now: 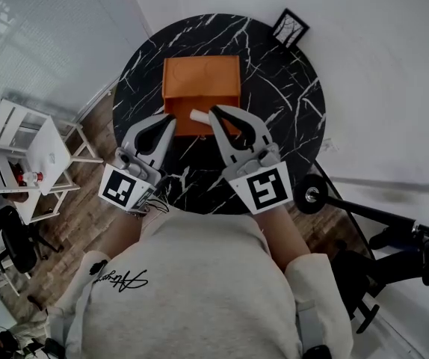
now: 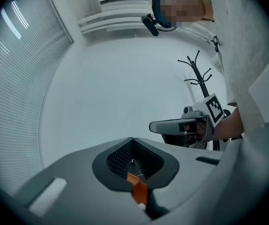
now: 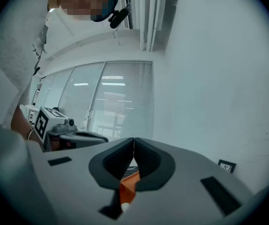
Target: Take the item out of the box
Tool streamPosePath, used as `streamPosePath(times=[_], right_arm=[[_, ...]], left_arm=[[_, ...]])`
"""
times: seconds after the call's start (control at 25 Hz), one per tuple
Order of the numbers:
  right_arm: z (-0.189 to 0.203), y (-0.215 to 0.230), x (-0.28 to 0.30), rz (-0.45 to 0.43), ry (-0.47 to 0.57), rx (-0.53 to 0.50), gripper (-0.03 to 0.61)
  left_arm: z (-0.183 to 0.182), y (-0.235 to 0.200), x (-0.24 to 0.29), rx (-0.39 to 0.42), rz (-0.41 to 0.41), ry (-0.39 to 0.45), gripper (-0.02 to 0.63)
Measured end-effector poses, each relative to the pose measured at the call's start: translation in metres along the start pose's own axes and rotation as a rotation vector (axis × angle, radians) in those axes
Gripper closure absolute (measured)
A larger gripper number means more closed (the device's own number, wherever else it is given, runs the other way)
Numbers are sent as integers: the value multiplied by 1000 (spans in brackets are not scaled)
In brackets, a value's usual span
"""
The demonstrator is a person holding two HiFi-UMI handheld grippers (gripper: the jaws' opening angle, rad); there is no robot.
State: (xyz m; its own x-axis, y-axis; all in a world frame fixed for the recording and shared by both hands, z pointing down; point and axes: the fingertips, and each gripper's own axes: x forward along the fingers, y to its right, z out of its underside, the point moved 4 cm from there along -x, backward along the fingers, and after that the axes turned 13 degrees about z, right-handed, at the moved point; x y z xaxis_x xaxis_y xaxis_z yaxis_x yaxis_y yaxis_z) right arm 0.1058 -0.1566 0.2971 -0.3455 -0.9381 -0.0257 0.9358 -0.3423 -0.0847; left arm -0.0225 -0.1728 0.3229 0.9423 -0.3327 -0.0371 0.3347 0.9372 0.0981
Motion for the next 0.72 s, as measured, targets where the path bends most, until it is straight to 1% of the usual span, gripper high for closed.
streamPosePath(times=[0.12, 0.56, 0.6, 0.72], right_arm=[[1, 2, -1, -22, 2, 12, 569], [12, 3, 13, -94, -38, 5, 567], [14, 3, 14, -104, -40, 3, 563], [19, 2, 20, -137, -56, -10, 520]], left_arm=[[0, 2, 0, 1, -12, -4, 611], [7, 1, -9, -13, -49, -21, 611], [8, 1, -10, -16, -53, -22, 611], [12, -2, -15, -23, -69, -26, 611]])
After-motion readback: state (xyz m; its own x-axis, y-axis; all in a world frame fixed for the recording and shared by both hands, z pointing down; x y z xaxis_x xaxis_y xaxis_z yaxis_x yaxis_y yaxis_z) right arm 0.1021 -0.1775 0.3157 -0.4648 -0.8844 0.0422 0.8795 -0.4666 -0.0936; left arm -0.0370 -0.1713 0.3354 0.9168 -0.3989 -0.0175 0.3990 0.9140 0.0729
